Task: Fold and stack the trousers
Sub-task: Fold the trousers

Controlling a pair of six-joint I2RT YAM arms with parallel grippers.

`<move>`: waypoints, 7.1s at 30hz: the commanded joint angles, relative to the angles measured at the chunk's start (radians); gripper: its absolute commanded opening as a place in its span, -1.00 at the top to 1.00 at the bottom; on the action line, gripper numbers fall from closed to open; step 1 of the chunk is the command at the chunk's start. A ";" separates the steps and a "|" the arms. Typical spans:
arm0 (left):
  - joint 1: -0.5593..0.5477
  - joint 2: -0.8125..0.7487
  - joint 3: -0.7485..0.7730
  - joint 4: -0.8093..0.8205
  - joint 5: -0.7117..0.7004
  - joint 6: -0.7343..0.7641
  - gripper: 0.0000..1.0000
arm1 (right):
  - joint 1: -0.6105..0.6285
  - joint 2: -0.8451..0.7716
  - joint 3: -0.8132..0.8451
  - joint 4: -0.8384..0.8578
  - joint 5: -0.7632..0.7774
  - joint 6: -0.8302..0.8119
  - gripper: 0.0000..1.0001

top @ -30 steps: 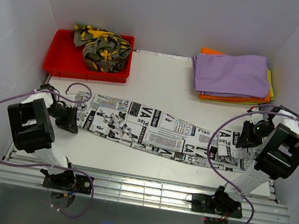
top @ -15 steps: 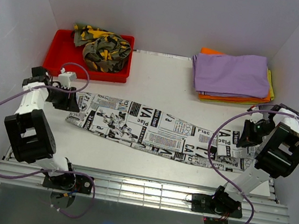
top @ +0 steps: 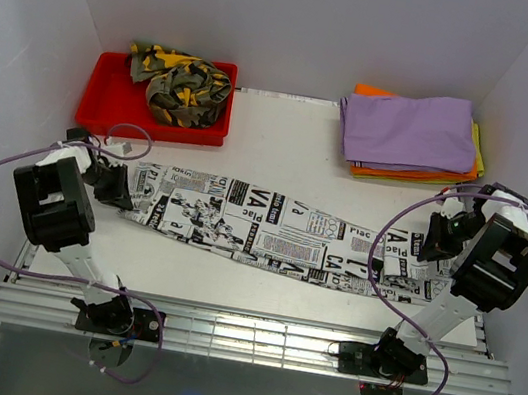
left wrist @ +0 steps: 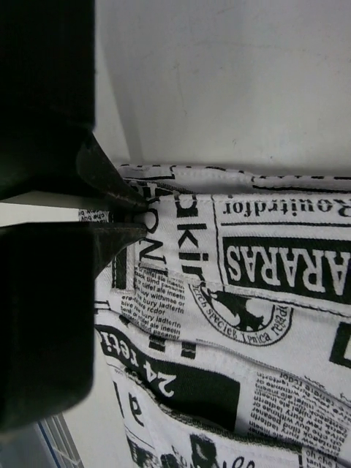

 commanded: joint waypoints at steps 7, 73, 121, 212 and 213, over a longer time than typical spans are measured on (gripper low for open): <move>0.010 0.097 -0.047 0.041 -0.123 -0.051 1.00 | -0.019 -0.026 0.076 -0.066 0.050 -0.047 0.82; 0.358 -0.197 -0.059 -0.096 0.183 -0.064 -0.28 | -0.180 -0.054 -0.008 -0.068 0.223 -0.280 0.85; 0.363 -0.213 -0.016 0.021 0.188 -0.273 1.00 | -0.182 -0.005 0.042 -0.097 0.255 -0.316 0.84; -0.956 -0.018 -0.021 0.167 -0.050 0.411 0.24 | -0.120 0.184 0.296 -0.143 0.254 -0.184 0.85; -0.956 -0.021 -0.014 0.164 -0.048 0.409 0.21 | -0.120 0.173 0.294 -0.144 0.254 -0.187 0.85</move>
